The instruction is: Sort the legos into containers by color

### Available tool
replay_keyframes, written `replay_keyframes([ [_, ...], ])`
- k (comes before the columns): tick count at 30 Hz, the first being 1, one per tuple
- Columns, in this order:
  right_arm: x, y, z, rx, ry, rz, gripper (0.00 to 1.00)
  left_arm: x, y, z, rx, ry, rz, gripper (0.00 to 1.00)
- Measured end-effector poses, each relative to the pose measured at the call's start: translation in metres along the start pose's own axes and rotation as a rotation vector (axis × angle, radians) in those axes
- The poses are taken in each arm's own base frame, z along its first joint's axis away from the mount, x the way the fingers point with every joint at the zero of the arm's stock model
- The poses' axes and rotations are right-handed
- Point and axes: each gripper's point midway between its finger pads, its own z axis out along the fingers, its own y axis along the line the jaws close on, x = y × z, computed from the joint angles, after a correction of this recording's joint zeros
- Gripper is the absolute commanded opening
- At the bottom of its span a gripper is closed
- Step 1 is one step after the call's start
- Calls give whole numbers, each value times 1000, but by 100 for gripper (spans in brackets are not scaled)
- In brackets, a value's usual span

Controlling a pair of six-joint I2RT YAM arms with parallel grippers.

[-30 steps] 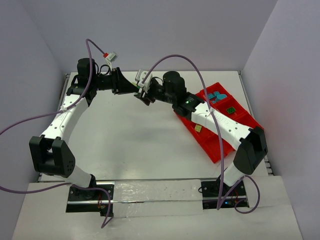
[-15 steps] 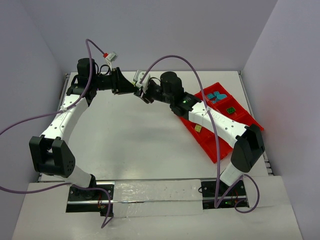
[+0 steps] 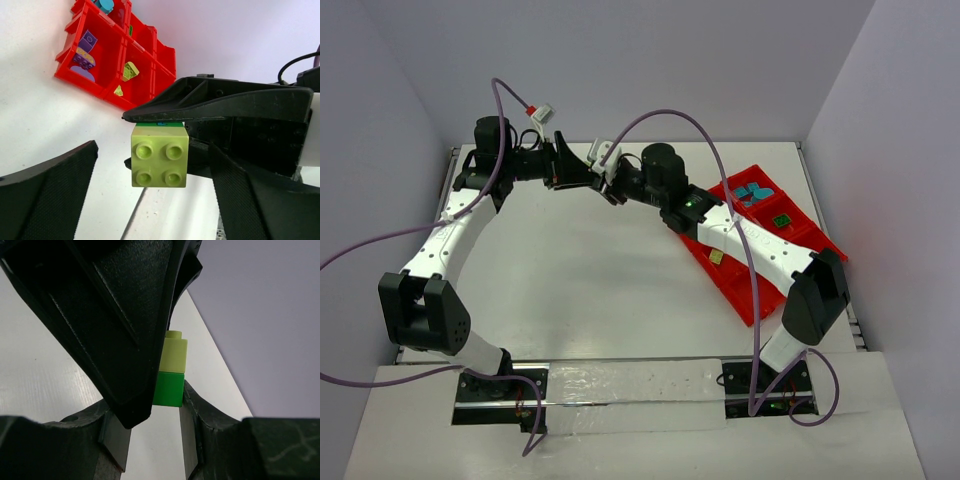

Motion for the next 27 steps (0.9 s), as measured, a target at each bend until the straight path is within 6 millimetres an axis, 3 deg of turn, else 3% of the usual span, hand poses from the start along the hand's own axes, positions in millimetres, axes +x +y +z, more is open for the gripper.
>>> replay_keyframes([
  [7,10,1,-2,15,18,3,0,0,1,0,-6,-2,-1,90],
  [17,11,1,-7,29,24,2,0,-2,1,0,-7,-8,-3,49],
  [22,11,0,-8,31,25,2,0,-4,0,-1,-3,-15,-9,53],
  [27,11,0,-8,31,25,2,0,-6,0,-2,-2,-21,-7,52],
])
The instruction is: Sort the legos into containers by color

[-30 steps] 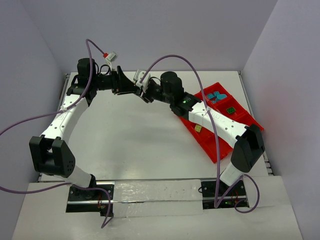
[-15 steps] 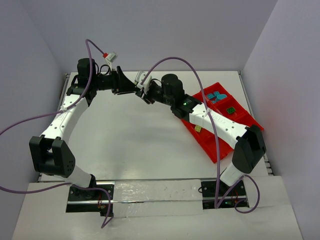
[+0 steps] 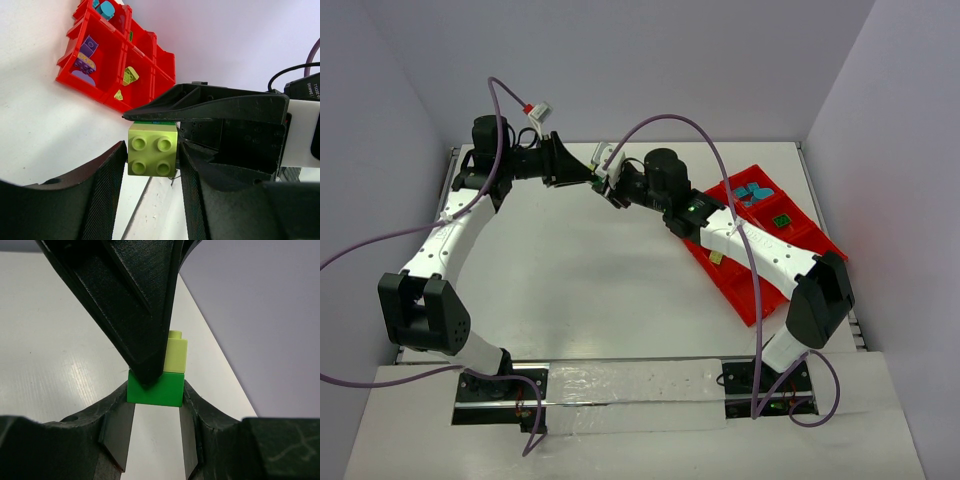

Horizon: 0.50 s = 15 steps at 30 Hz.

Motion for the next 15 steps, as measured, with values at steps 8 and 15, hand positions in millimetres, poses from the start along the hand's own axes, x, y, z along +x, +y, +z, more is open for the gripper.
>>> replay_keyframes([
  [8,0,0,0,0,0,1,0,-3,-1,-1,6,-8,7,37],
  [15,0,0,0,1,0,1,0,-4,-1,-1,8,-9,10,3],
])
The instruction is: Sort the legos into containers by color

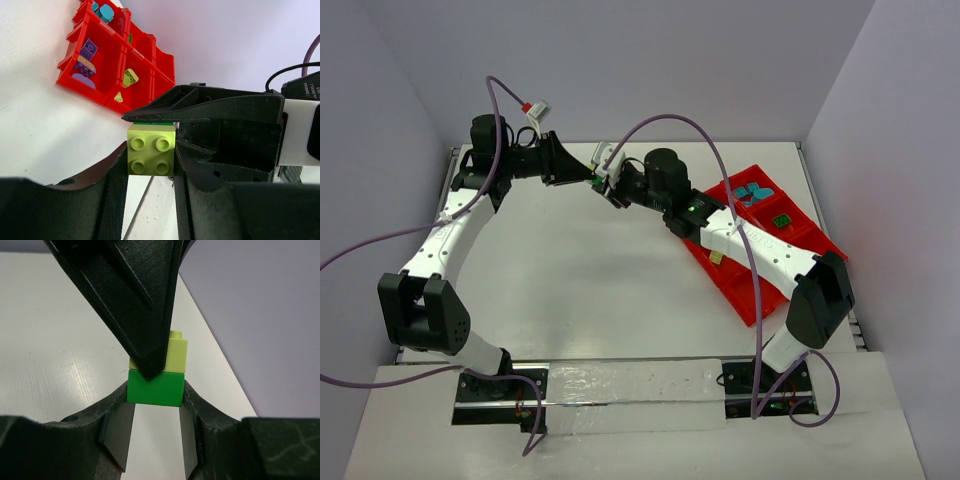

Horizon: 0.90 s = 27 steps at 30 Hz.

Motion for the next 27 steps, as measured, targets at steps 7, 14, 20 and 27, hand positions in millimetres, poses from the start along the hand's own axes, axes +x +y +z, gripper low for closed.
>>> replay_keyframes([
  [7,3,-1,-2,15,-4,11,0,1,0,0,0,2,-2,0],
  [14,32,-3,-26,54,44,52,0,0,2,-5,-2,-2,-9,0],
  [20,64,-13,-44,111,121,87,0,-4,2,-7,-1,-14,-10,0],
  [27,95,-39,-95,258,193,206,0,-1,7,-4,-32,-16,-18,0],
])
